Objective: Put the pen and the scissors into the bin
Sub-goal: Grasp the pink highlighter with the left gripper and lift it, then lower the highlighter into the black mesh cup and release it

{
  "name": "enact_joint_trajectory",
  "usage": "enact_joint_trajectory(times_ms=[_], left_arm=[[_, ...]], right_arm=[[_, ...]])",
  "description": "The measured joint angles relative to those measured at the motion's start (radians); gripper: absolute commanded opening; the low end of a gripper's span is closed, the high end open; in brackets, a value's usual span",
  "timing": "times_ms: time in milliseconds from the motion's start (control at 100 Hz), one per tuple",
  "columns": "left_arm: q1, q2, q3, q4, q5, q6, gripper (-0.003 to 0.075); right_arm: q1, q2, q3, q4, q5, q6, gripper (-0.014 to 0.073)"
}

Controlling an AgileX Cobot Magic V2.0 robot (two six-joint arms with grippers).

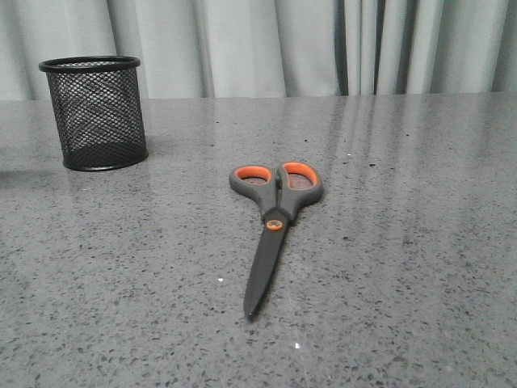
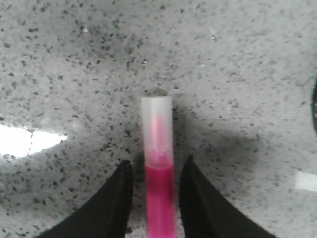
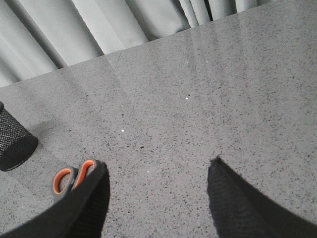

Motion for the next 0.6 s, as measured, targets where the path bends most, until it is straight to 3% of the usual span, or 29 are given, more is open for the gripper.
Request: enact_joint_trajectory(times_ms=[230,300,370,490,600], left_arm=[[0.000,0.025,-0.014,0.015,-0.006,0.000,0.0184],[0.000,0.031,-0.019,0.017,-0.007,0.000,0.0106],[0.000,0.033,-0.021,0.019,-0.007,0.000,-0.0022],[0.000,0.027,-0.016,0.005,-0.050,0.015,-0.0019],[0.000,-0.020,-0.004,-0.084,-0.179,0.110,-0.0018]], right_arm=[[0.000,0.000,0.000,0.000,0.007,0.000,0.0389],[0.000,0.000,0.000,0.000,0.007,0.000,0.0368],[0.000,0.000,0.000,0.000,0.009,0.000,0.0329],[0.000,0.000,0.000,0.000,0.011,0.000,0.0281],[0.000,0.000,0.000,0.000,0.016,0.000,0.0274]])
